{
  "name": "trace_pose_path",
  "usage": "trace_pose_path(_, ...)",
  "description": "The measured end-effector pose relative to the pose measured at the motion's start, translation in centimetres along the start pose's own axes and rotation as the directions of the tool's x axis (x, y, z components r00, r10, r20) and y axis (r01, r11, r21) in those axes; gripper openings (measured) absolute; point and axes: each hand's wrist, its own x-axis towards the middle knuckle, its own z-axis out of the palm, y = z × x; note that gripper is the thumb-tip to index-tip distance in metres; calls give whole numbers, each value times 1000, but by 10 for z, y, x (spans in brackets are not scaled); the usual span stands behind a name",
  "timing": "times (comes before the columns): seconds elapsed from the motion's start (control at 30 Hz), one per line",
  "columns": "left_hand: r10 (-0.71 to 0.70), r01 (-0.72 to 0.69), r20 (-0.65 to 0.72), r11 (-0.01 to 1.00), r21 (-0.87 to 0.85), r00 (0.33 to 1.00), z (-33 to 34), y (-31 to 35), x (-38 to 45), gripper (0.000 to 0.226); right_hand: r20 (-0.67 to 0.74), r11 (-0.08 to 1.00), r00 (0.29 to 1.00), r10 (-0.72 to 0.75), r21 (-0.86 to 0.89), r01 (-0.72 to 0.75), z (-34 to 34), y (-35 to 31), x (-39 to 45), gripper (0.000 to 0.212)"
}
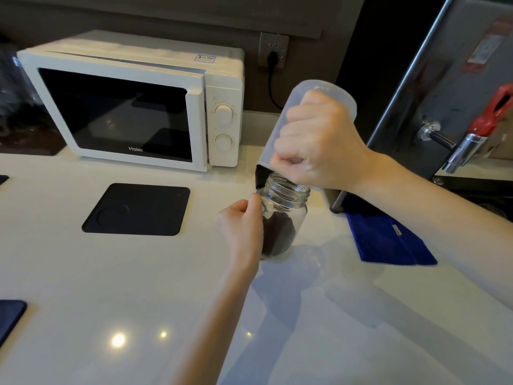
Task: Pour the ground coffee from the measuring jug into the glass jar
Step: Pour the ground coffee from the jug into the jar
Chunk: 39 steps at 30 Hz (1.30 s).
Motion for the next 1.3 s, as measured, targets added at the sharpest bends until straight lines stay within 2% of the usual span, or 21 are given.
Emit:
trace_pose_path(0.17,23,-23,6,1000,14,1000,1,-1,3,34,-57,999,998,-33,-25,31,1,0,-3,35)
trace_pose_path(0.33,15,-15,5,1000,17,1000,0,-2,3,36,-121,999,992,32,12,-31,3,3,-6,37)
trace_pose_path(0.6,8,-8,14,1000,12,1000,0,-2,1,35,-103,1000,994,-21,-4,20,5,-1,-11,37)
trace_pose_path(0.7,-1,0,15,1000,4,1000,-1,-2,0,35,-133,998,989,67,28,-64,3,0,-9,36)
trace_pose_path(0.83,-1,1,18,1000,-11,1000,-6,-1,-2,34,-113,941,939,326,133,-310,1,6,-14,36)
trace_pose_path(0.9,-8,9,24,1000,-24,1000,-9,-3,-2,38,-81,862,869,488,198,-466,3,8,-22,34)
trace_pose_path(0.97,-17,18,32,1000,-23,999,-12,-4,-3,42,-35,738,769,638,314,-598,4,7,-30,32)
trace_pose_path(1.1,-53,58,66,996,-62,996,-23,-14,0,46,17,465,538,843,478,-745,4,9,-48,32)
trace_pose_path(1.2,-123,128,50,983,-131,991,-31,-22,0,44,20,223,282,959,564,-795,10,4,-61,33)
trace_pose_path(1.3,-282,250,-85,930,-269,956,-34,-20,-3,35,159,-121,-22,987,646,-753,20,-9,-79,32)
